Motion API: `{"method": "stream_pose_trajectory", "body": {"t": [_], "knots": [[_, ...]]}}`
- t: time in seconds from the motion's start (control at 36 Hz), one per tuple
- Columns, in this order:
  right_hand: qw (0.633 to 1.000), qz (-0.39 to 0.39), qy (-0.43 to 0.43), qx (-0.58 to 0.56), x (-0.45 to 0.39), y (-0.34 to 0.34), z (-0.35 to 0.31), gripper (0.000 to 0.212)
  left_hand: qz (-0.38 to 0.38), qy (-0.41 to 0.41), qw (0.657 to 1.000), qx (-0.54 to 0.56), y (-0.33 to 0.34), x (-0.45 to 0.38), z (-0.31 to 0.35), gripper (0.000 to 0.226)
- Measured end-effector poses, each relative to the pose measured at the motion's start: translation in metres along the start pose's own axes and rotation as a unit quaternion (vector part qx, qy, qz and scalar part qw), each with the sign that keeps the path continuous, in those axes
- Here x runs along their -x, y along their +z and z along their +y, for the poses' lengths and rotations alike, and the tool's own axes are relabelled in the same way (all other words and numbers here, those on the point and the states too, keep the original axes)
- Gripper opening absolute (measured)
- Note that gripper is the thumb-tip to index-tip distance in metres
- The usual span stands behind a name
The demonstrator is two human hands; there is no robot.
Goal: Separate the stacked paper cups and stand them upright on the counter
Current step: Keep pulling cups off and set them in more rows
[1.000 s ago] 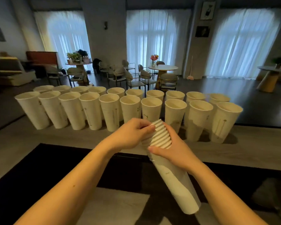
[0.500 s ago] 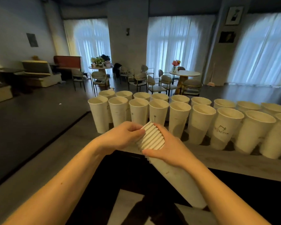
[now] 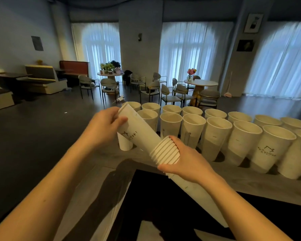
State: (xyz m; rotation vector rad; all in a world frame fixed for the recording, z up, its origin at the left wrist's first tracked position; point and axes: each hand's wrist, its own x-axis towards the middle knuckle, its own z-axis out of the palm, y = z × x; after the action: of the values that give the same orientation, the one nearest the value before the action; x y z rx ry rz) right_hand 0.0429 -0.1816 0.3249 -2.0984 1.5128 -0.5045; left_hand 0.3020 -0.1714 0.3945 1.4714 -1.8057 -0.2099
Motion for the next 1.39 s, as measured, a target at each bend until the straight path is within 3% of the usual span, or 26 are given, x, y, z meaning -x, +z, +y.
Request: {"method": "stream_pose_trajectory", "body": {"t": [0.17, 0.28, 0.47, 0.58, 0.67, 0.75, 0.81, 0.89, 0.94, 0.97, 1.14, 1.39], "knots": [[1.0, -0.005, 0.008, -0.026, -0.001, -0.005, 0.001, 0.095, -0.065, 0.032, 0.979, -0.188, 0.006, -0.009, -0.02, 0.011], [1.0, -0.013, 0.013, -0.018, -0.001, -0.005, 0.002, 0.104, -0.111, 0.067, 0.946, -0.296, 0.022, -0.01, -0.042, 0.017], [0.999, -0.011, -0.003, -0.036, 0.002, -0.005, 0.003, 0.108, -0.078, 0.106, 0.938, -0.32, 0.036, -0.014, -0.063, 0.036], [0.999, -0.01, -0.012, -0.047, 0.006, -0.008, 0.005, 0.106, -0.095, 0.08, 0.935, -0.334, 0.037, -0.018, -0.063, 0.048], [0.998, -0.001, -0.018, -0.054, 0.009, -0.01, 0.007, 0.106, -0.039, 0.017, 0.962, -0.271, 0.036, -0.016, -0.05, 0.065], [0.998, 0.013, -0.031, -0.058, 0.012, -0.011, 0.008, 0.103, 0.076, 0.034, 0.982, -0.168, 0.043, -0.004, -0.014, 0.057], [0.997, 0.018, -0.038, -0.06, 0.013, -0.01, 0.007, 0.102, 0.024, 0.018, 1.0, -0.008, 0.051, 0.009, 0.017, 0.042], [0.997, 0.027, -0.041, -0.054, 0.013, -0.01, 0.006, 0.104, -0.184, 0.01, 0.973, 0.139, 0.061, 0.024, 0.047, 0.036], [0.998, 0.018, -0.035, -0.043, 0.013, -0.011, 0.007, 0.105, -0.262, -0.006, 0.955, 0.135, 0.066, 0.027, 0.053, 0.035], [0.999, 0.011, -0.034, -0.033, 0.014, -0.013, 0.008, 0.106, -0.267, -0.018, 0.956, 0.121, 0.067, 0.027, 0.055, 0.031], [0.999, 0.009, -0.043, 0.003, 0.019, -0.017, 0.012, 0.107, -0.241, -0.056, 0.959, 0.138, 0.07, 0.026, 0.056, 0.021], [0.997, 0.025, -0.073, -0.028, 0.025, -0.018, 0.027, 0.106, -0.222, -0.048, 0.964, 0.135, 0.079, 0.028, 0.073, 0.017]]}}
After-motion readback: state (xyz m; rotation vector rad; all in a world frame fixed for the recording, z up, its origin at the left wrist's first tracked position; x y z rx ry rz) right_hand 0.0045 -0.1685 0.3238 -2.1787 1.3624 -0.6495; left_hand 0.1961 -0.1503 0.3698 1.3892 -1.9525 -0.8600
